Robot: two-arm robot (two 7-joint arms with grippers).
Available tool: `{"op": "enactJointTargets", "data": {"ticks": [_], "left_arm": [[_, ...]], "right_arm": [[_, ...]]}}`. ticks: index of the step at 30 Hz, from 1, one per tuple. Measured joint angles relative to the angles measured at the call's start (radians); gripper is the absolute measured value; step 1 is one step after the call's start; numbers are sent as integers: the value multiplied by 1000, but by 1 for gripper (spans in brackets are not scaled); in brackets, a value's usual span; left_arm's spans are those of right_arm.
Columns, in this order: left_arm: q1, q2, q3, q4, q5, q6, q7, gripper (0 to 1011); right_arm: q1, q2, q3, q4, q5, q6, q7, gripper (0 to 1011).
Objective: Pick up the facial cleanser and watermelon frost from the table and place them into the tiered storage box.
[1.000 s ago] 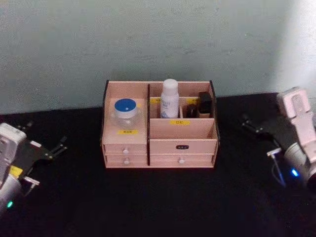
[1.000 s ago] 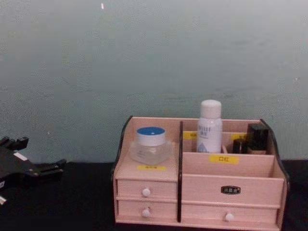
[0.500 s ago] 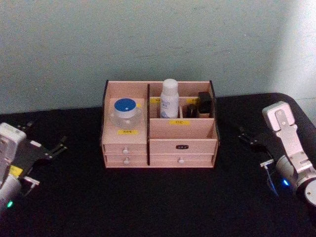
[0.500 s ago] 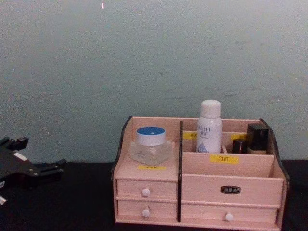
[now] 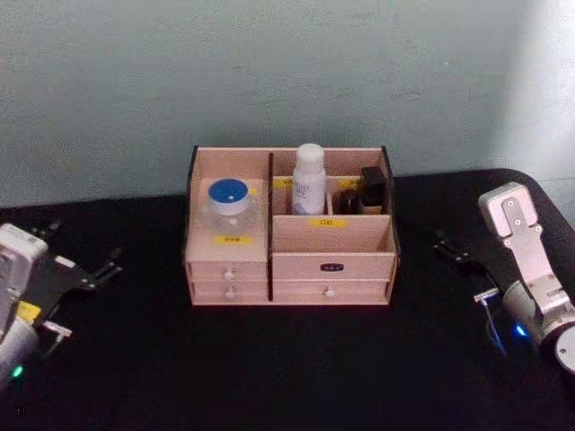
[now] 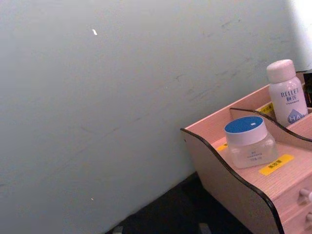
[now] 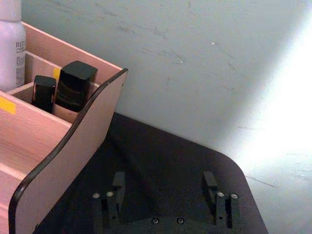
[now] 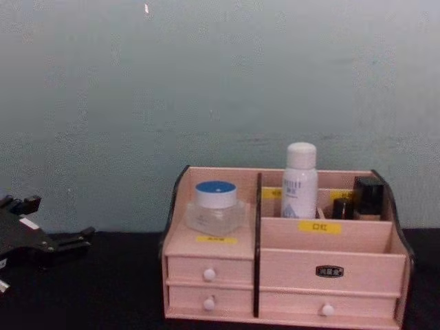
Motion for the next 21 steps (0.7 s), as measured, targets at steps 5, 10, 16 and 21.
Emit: {"op": "enactJointTargets", "data": {"ticks": [5,10,16,21], "left_arm": [[0,0,0,0,0,0,0,1001],[0,0,0,0,0,0,0,1001],[0,0,0,0,0,0,0,1001],[0,0,0,0,0,0,0,1001]], "right_arm": [[-1,0,0,-2,1,0,0,1002],[-1,1,0,-2,1,0,1,1002],[-1,2,0,-3,2,0,1,1002],[-1,2,0,-3,2,0,1,1002]]}}
